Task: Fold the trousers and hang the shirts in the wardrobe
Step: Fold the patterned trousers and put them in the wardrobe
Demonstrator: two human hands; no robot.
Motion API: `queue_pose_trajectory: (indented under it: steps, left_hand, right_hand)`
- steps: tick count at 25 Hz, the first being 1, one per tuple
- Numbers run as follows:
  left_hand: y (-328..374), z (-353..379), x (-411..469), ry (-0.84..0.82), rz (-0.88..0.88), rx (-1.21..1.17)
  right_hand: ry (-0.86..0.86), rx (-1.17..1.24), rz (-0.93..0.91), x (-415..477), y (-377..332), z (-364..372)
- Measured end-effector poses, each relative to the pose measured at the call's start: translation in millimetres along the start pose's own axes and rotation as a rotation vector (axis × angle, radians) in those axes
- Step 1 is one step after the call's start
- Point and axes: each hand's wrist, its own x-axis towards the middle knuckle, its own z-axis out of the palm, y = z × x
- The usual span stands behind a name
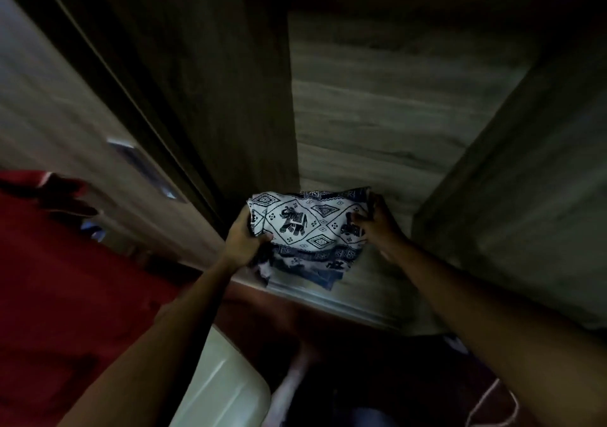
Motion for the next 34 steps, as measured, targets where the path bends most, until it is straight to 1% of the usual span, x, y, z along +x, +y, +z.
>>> queue_pose_trajectory:
  steps: [4, 7, 8, 12, 14, 17, 19, 20, 22, 23, 24, 25, 27, 30, 34]
  left_hand:
    - [-84, 47, 37, 0.063, -0.085, -0.036]
    - [-138, 76, 41, 0.033, -0.132, -0.003]
    - [-150, 81, 43, 0.023, -0.122, 0.025]
    - [-173, 96, 66, -0.049, -0.107, 0.112]
    - [-177, 99, 93, -0.029, -0.043, 0.165]
    - [-161, 105, 130, -0.005, -0.054, 0.213]
    - [-141, 105, 137, 0.045, -0.066, 0.228]
    - [-133, 102, 133, 0.044, -0.078, 0.218]
    - [-113, 89, 110, 0.03, -0.09, 0.228]
    - [-102, 78, 92, 0.004, -0.112, 0.17]
    - [-88, 67, 70, -0.009, -0.13, 0.118]
    - [-78, 58, 50, 0.011, -0.142, 0.089]
    - [-49, 28, 4, 0.05, -0.09, 0.086]
    - [-1, -38, -69, 0.1, -0.007, 0.075]
    - [41, -150, -136, 0.334, 0.069, 0.151]
  right_hand:
    - [-0.008, -0.011, 0.054, 38, 97, 26]
    - [-0.009, -0.057, 0.093, 48, 166, 47]
    - [-0.013, -0.071, 0.104, 49, 183, 50]
    - [-0.009, -0.111, 0.154, 62, 222, 59]
    - [0.024, -0.107, 0.164, 77, 221, 62]
    - [0.105, -0.105, 0.214, 100, 204, 56]
    - [0.103, -0.139, 0.247, 104, 188, 48]
    - [0.091, -0.133, 0.252, 99, 178, 46]
    - [0.075, -0.127, 0.198, 74, 151, 47]
    - [0.058, -0.135, 0.153, 56, 135, 50]
    - [0.024, -0.14, 0.113, 38, 118, 54]
    - [-0.017, -0.14, 0.074, 21, 105, 59]
    - [-0.134, -0.155, 0.015, -18, 65, 75]
    - [-0.305, -0.082, -0.033, -77, -14, 114]
    - [-0.476, -0.002, -0.152, -134, -125, 185]
